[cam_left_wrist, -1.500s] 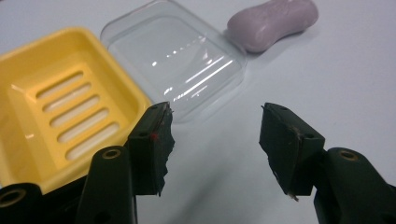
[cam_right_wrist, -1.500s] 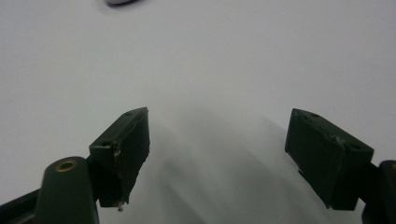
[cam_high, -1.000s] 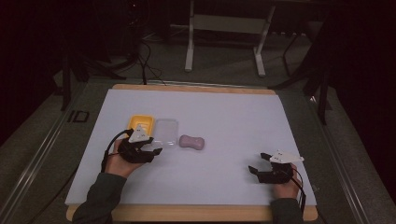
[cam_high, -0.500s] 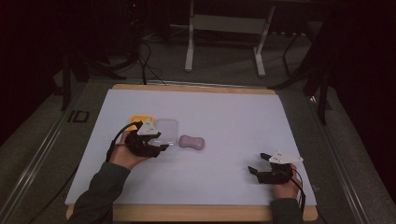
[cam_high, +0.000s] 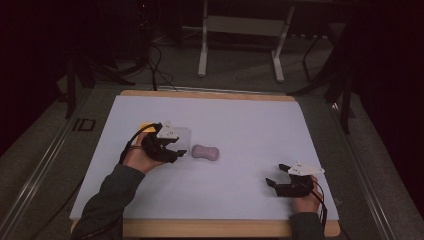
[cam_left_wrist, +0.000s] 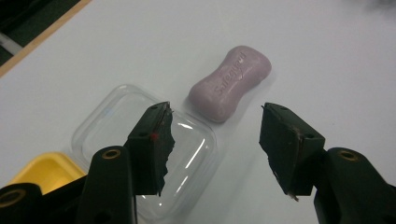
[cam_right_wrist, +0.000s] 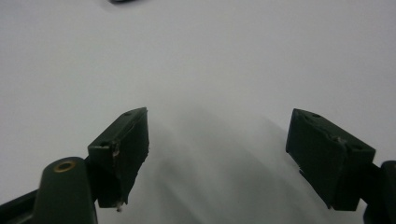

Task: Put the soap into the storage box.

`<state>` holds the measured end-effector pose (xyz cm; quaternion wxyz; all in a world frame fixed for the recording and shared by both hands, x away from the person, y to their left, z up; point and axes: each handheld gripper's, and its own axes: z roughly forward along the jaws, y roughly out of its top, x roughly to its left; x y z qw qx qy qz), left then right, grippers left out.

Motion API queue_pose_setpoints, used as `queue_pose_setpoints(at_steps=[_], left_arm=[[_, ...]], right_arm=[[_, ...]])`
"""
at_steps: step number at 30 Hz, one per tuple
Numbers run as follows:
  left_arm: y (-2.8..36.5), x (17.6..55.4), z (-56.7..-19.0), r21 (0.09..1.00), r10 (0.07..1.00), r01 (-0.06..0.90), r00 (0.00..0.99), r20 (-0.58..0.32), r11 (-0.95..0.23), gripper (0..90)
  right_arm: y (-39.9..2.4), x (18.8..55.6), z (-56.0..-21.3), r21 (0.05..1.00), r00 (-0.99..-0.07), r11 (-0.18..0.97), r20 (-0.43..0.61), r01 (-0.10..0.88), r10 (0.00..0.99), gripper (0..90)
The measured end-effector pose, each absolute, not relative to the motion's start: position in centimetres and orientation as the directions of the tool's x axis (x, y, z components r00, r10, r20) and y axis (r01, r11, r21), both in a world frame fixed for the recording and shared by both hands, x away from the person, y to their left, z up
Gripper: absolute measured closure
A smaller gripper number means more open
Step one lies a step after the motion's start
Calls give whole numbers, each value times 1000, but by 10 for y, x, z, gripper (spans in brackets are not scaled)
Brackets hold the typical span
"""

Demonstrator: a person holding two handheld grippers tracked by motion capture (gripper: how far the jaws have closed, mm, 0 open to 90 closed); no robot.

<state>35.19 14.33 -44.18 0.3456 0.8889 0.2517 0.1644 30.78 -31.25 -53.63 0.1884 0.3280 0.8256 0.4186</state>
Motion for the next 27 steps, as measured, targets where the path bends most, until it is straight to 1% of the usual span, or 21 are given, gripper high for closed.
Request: queue_pose_setpoints(at_steps=[7,20,27], left_arm=[[136,360,-438,675,533,323,837,123,-663,422],[126,378,-439,658,494,301,860,125,-690,347],[124,386,-439,652,479,293,869,123,-700,333]], right_arm=[[-312,308,-536,815,-714,435,-37,383,699,210],[-312,308,-536,814,-713,433,-33,388,700,210],[-312,308,-536,814,-714,435,-35,386,699,210]])
